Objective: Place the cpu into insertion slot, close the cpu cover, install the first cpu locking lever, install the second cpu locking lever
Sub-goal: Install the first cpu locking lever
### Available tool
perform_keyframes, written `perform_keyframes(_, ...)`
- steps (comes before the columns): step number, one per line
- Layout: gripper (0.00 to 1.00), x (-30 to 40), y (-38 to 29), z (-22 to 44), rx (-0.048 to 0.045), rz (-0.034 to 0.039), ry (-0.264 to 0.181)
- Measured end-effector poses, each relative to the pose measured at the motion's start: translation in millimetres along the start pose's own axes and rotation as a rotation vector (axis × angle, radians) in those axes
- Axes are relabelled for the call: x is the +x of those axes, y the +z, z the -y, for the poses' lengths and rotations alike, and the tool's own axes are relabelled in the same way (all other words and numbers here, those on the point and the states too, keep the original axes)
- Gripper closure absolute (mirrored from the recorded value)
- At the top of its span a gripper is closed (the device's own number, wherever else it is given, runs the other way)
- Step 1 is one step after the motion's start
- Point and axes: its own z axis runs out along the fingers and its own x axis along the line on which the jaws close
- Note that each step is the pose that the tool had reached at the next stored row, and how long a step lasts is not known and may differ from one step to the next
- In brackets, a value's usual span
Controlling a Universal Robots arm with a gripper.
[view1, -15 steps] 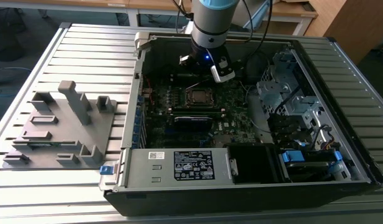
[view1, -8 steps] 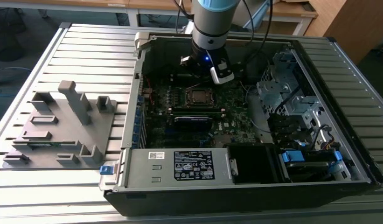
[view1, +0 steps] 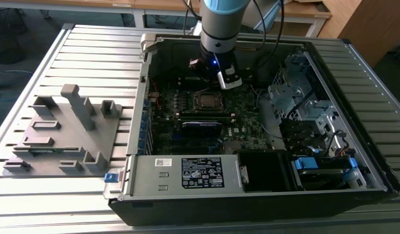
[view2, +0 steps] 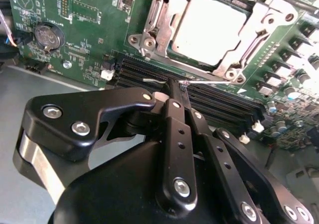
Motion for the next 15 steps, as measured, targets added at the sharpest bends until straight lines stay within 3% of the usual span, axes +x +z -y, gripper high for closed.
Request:
perform_keyframes(6,0.9,0.0,0.6,-0.1,0.0005,0.0012,0.002)
perform_keyframes(13,0.9,0.1,5.3,0.8,0.0179,0.0231,-0.003)
perform_keyframes(15,0.9,0.2,6.0,0.7,0.019,0.0259,-0.004)
